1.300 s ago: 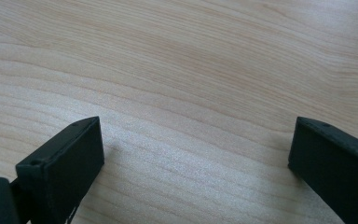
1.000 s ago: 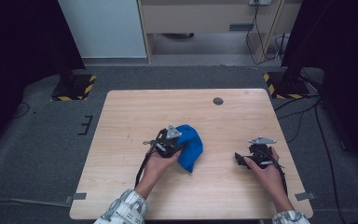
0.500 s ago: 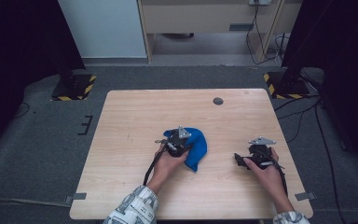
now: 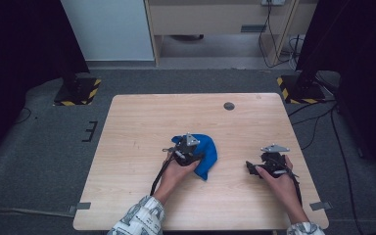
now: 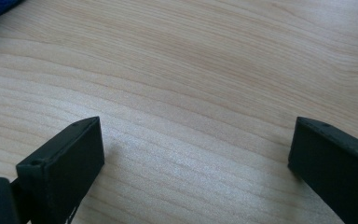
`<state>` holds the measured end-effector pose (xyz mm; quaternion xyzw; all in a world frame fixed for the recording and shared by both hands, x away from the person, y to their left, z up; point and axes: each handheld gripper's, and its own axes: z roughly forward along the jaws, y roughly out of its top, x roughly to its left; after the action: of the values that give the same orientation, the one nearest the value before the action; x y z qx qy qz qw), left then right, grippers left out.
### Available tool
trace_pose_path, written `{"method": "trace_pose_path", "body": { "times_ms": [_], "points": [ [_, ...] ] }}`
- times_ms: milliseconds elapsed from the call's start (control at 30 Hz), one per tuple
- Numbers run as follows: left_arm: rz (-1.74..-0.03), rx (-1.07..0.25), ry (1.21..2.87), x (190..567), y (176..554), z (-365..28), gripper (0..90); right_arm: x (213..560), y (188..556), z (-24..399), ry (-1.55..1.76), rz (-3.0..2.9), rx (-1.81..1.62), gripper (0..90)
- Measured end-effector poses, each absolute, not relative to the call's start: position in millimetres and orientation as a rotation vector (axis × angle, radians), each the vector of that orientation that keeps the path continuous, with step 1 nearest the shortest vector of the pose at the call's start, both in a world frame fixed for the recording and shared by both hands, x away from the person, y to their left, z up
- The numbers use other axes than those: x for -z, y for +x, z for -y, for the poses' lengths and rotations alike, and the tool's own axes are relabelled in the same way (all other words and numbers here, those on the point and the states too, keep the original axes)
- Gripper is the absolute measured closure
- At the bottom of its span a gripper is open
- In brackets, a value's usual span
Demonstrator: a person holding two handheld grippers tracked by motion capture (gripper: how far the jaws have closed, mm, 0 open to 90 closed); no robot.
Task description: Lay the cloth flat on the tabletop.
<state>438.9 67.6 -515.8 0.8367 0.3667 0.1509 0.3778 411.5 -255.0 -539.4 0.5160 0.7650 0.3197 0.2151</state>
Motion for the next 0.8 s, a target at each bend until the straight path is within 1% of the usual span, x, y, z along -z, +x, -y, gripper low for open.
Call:
{"method": "trace_pose_path", "body": {
  "times_ms": [67, 200, 300, 433, 500, 600, 800],
  "points": [
    [-0.933, -0.375, 2.120, 514, 435, -71, 48.4, 539, 411, 255, 1.432, -2.120, -0.886, 3.4],
    [-0.936, -0.359, 2.093, 510, 427, -79, 36.6, 539, 411, 255, 1.428, -2.126, -0.884, 3.5],
    [-0.936, -0.330, 2.079, 508, 422, -85, 28.9, 538, 410, 254, 1.415, -2.142, -0.889, 5.6],
    [-0.937, -0.338, 2.041, 502, 415, -93, 21.3, 533, 407, 249, 1.370, -2.152, -0.908, 7.1],
    [-0.927, -0.344, 2.035, 498, 411, -97, 19.0, 529, 405, 245, 1.348, -2.149, -0.931, 9.9],
    [-0.922, -0.341, 2.018, 494, 406, -104, 18.1, 523, 401, 236, 1.309, -2.154, -0.974, 15.9],
    [-0.926, -0.350, 2.009, 490, 397, -122, 19.5, 511, 391, 215, 1.209, -2.185, -1.063, 31.9]
  ]
}}
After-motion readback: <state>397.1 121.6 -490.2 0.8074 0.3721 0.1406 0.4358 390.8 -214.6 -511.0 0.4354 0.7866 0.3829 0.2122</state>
